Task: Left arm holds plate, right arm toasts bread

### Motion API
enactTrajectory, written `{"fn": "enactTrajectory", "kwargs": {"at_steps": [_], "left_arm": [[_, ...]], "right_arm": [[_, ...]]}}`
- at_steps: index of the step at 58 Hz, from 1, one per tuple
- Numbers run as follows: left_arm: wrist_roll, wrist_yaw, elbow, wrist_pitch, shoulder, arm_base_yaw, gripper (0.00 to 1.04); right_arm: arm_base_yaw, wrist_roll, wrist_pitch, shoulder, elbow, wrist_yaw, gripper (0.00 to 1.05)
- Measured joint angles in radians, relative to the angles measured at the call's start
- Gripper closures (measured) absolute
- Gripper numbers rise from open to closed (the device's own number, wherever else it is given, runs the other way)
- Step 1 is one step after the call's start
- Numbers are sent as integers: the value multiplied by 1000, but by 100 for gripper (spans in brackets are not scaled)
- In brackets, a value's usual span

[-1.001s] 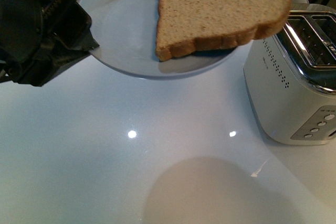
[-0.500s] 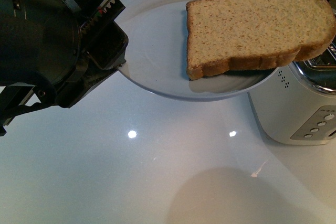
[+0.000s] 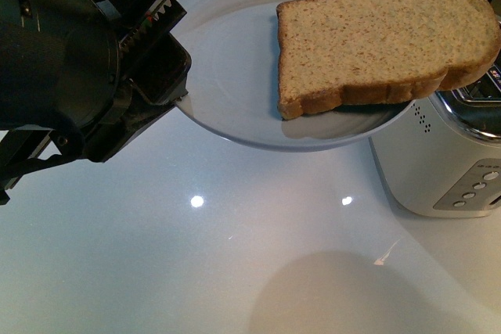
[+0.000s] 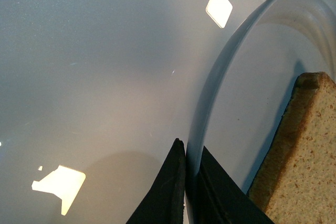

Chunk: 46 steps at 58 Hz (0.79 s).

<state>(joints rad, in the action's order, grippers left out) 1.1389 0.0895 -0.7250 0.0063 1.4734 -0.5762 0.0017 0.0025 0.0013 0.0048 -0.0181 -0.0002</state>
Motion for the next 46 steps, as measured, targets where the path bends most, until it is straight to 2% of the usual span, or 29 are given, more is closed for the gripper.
{"fn": "enactTrajectory", "kwargs": {"at_steps": [7, 12, 15, 18, 27, 32, 38, 46], "left_arm": [[0, 0, 0, 0, 0, 0, 102], [0, 0, 0, 0, 0, 0, 102], [0, 1, -1, 0, 0, 0, 102], [1, 0, -1, 0, 0, -2, 102], [1, 0, -2, 0, 0, -2, 102], [1, 0, -2, 0, 0, -3, 102], [1, 1, -2, 0, 0, -3, 102], [1, 0, -2, 0, 0, -3, 102]], "right_arm": [[2, 5, -6, 4, -2, 12, 9], [51, 158, -198, 108, -71, 190, 9], [51, 255, -254, 193, -97, 231, 9], [43, 304, -245, 233, -109, 231, 9], [-14, 389, -135, 386, -210, 150, 9], [-45, 467, -70, 519, -303, 56, 9], [-47, 586, 6, 663, -377, -73, 9], [-5, 727, 118, 829, -427, -136, 9]]}}
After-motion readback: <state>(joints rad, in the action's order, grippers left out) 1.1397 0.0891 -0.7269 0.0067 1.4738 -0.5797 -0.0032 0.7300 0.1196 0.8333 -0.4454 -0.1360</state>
